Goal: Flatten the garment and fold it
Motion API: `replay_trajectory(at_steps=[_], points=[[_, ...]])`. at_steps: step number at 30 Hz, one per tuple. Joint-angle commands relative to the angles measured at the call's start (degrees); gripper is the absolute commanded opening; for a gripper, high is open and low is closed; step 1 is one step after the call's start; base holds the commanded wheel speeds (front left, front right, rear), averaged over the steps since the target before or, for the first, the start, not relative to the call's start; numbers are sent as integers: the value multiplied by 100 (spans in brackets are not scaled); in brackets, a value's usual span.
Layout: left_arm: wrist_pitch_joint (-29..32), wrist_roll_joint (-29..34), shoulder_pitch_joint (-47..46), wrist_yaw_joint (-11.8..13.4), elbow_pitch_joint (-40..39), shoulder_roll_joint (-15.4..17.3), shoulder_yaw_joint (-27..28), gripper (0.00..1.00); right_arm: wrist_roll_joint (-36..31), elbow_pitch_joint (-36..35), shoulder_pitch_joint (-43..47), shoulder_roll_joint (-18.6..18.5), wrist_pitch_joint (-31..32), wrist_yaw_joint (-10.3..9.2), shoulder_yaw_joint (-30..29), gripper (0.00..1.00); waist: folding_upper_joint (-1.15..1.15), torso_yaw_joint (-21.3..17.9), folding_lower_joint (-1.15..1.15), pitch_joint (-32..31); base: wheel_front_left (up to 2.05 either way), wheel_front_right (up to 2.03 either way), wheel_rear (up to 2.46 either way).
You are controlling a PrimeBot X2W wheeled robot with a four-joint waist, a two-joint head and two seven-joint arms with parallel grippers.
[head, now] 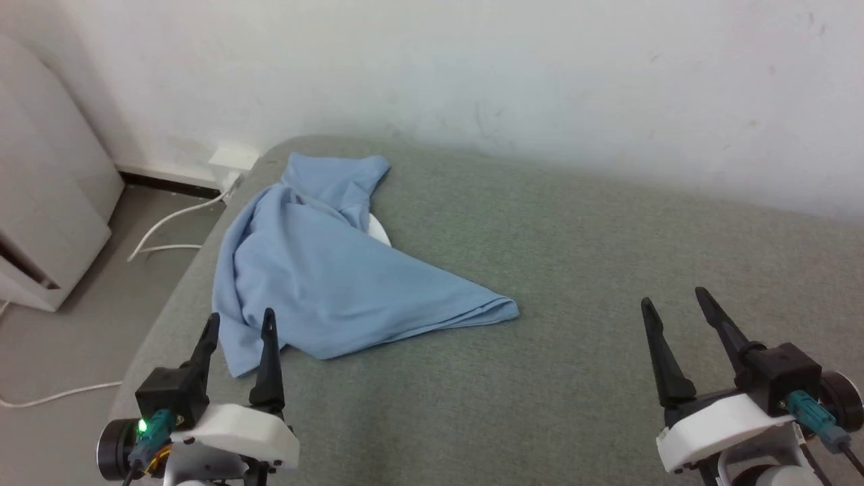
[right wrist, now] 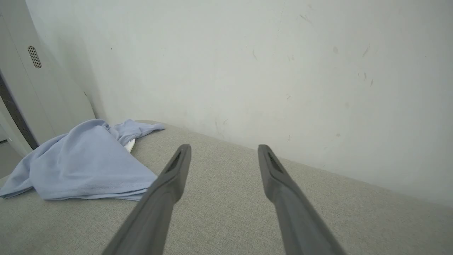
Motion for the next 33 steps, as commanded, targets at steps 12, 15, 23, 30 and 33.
replay_trajectory(at_steps=[12, 15, 23, 30, 33], points=[[-197, -181, 21, 128, 4, -7, -59, 100, 21, -193, 83, 11, -113, -6, 22, 100, 0, 363, 0, 114, -4, -4, -4], [-233, -166, -83, 90, 41, -7, -97, 100, 28, -242, 88, 11, -115, -6, 29, 100, 0, 394, 0, 175, 0, 0, 0], [-328, -96, -832, -81, 406, 3, -103, 100, 5, -392, 11, 13, -48, -7, 116, 100, 0, 225, 0, 457, 0, 0, 0], [-89, -197, -1945, -306, 1547, 255, -154, 100, -39, -506, -89, 14, 43, -7, 186, 100, 0, -127, 0, 800, 0, 0, 0], [254, -327, -2385, -384, 2144, 389, -169, 100, -26, -552, -126, 14, 57, -8, 184, 100, 0, -287, 0, 968, 0, 0, 0]])
